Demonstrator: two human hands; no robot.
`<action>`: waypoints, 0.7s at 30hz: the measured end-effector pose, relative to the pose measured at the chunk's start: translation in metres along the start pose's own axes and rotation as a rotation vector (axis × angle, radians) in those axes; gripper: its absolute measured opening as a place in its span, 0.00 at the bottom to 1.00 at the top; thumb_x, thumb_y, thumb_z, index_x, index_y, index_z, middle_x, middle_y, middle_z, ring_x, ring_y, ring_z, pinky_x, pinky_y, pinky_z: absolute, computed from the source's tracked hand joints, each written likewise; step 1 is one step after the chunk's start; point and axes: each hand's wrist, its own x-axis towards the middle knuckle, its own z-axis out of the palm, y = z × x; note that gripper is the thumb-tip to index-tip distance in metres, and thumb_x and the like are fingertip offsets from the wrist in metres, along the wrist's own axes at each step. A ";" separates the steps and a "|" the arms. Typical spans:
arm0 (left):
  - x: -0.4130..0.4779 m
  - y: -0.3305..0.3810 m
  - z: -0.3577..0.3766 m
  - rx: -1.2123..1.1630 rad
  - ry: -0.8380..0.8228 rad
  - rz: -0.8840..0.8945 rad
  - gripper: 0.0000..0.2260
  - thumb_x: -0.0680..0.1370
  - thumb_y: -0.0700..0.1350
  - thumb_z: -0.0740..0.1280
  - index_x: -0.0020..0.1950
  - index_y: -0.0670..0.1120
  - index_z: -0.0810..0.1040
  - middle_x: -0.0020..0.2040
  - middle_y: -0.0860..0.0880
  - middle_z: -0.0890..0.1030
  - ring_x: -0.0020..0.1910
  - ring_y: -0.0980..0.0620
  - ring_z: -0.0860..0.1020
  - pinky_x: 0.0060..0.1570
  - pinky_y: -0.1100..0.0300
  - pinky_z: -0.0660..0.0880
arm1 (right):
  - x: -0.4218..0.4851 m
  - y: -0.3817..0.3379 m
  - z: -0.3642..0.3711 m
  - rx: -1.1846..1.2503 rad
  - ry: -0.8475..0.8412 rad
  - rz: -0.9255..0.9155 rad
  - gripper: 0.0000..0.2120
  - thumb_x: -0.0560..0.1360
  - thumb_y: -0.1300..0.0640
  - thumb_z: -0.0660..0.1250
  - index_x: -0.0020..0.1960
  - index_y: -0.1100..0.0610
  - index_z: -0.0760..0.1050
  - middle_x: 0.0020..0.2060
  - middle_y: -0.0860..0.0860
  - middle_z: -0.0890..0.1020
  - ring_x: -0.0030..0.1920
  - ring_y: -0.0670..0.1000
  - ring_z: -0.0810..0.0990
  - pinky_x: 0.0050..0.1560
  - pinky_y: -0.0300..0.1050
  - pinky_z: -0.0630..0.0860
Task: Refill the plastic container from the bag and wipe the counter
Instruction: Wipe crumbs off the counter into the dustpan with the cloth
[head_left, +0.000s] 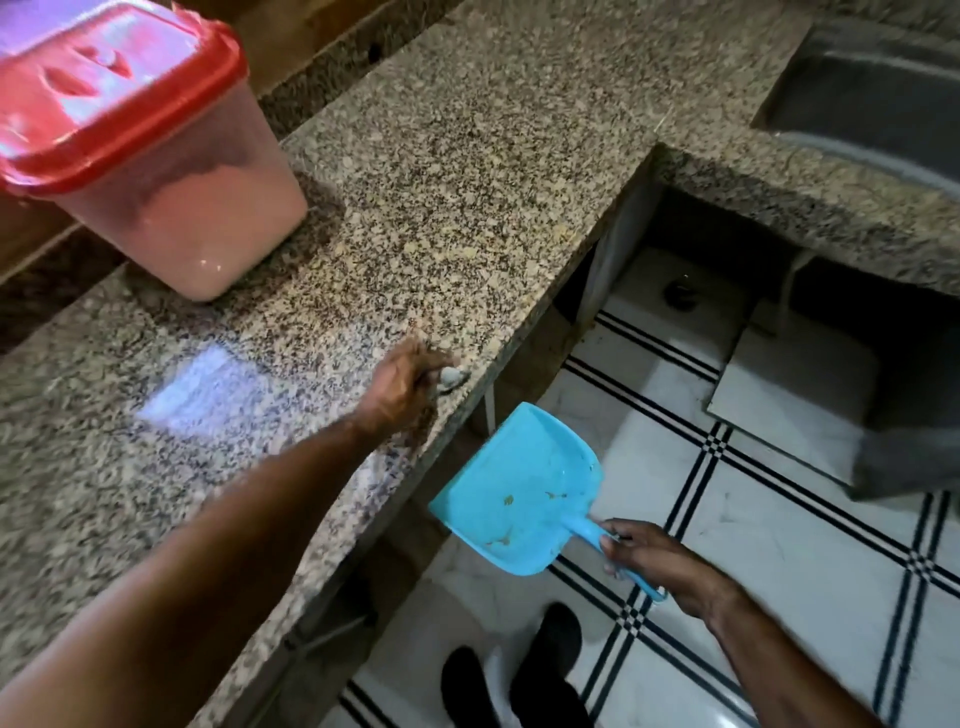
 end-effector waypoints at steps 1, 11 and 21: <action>-0.016 -0.004 -0.004 0.003 0.010 0.004 0.11 0.83 0.36 0.61 0.60 0.36 0.80 0.44 0.61 0.70 0.43 0.74 0.74 0.49 0.74 0.71 | -0.002 0.000 0.007 -0.011 0.007 0.000 0.10 0.81 0.54 0.67 0.60 0.57 0.80 0.37 0.49 0.82 0.38 0.44 0.80 0.42 0.36 0.77; -0.100 -0.019 -0.047 -0.269 0.248 -0.187 0.11 0.83 0.35 0.59 0.58 0.45 0.80 0.50 0.54 0.79 0.42 0.64 0.80 0.34 0.69 0.78 | -0.015 -0.013 0.051 -0.043 0.032 -0.030 0.09 0.82 0.54 0.66 0.59 0.54 0.81 0.45 0.51 0.83 0.46 0.48 0.83 0.48 0.39 0.78; -0.223 -0.032 -0.005 0.036 0.517 -0.845 0.10 0.79 0.42 0.67 0.59 0.45 0.73 0.54 0.44 0.76 0.47 0.47 0.76 0.44 0.55 0.72 | -0.032 -0.019 0.077 -0.042 0.046 -0.072 0.08 0.82 0.58 0.65 0.59 0.59 0.79 0.39 0.54 0.80 0.41 0.48 0.78 0.45 0.40 0.77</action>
